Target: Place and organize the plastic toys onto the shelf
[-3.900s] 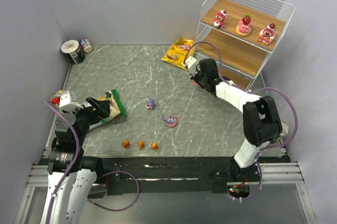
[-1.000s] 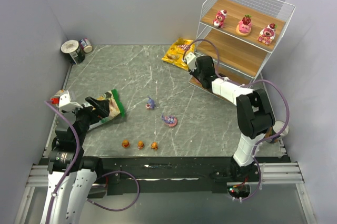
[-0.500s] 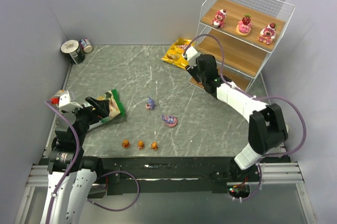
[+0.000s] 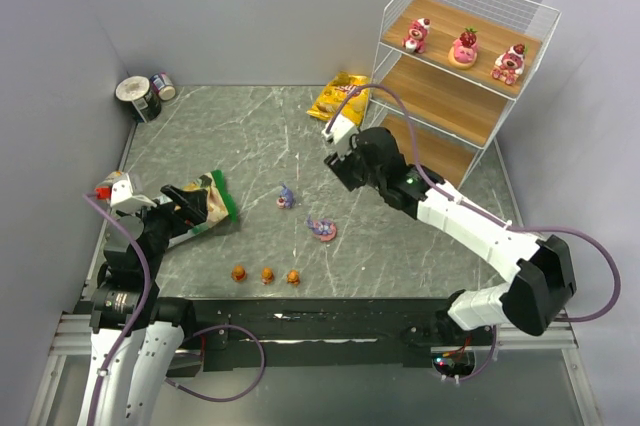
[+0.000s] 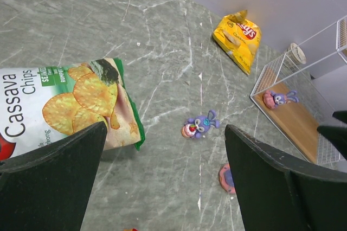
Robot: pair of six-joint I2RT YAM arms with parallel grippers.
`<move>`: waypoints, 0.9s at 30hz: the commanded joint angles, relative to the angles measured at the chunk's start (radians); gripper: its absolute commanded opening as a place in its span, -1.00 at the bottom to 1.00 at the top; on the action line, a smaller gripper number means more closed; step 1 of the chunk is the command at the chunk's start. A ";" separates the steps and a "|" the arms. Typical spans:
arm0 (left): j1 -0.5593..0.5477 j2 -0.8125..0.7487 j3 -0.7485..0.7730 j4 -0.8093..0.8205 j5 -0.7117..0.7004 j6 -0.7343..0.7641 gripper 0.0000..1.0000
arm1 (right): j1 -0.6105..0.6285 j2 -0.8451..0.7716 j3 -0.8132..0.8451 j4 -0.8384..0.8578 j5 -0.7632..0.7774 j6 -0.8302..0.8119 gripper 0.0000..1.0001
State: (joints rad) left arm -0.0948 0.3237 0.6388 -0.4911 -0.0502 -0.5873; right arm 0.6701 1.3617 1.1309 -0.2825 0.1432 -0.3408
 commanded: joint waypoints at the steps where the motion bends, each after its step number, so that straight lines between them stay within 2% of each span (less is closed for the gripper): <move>1: 0.004 -0.006 0.005 0.020 -0.008 0.004 0.93 | 0.054 -0.061 -0.016 0.003 -0.227 0.133 0.22; 3: 0.004 -0.006 0.005 0.019 -0.010 0.003 0.93 | 0.084 -0.046 -0.032 0.057 -0.269 0.181 0.23; 7: 0.004 -0.011 0.005 0.019 -0.016 0.001 0.93 | 0.147 0.054 -0.007 0.117 -0.242 0.232 0.24; 12: 0.004 -0.005 0.005 0.019 -0.013 0.003 0.93 | 0.232 0.192 0.047 0.157 -0.065 0.266 0.24; 17: 0.004 0.005 0.007 0.017 -0.011 0.006 0.93 | 0.295 0.313 0.105 0.175 0.057 0.298 0.15; 22: 0.004 0.003 0.005 0.019 -0.011 0.004 0.93 | 0.306 0.418 0.202 0.178 0.200 0.321 -0.04; 27: 0.004 0.008 0.007 0.019 -0.011 0.006 0.93 | 0.306 0.514 0.282 0.180 0.266 0.303 -0.10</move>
State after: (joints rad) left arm -0.0944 0.3244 0.6388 -0.4911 -0.0513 -0.5873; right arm 0.9749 1.8294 1.3289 -0.1436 0.3008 -0.0444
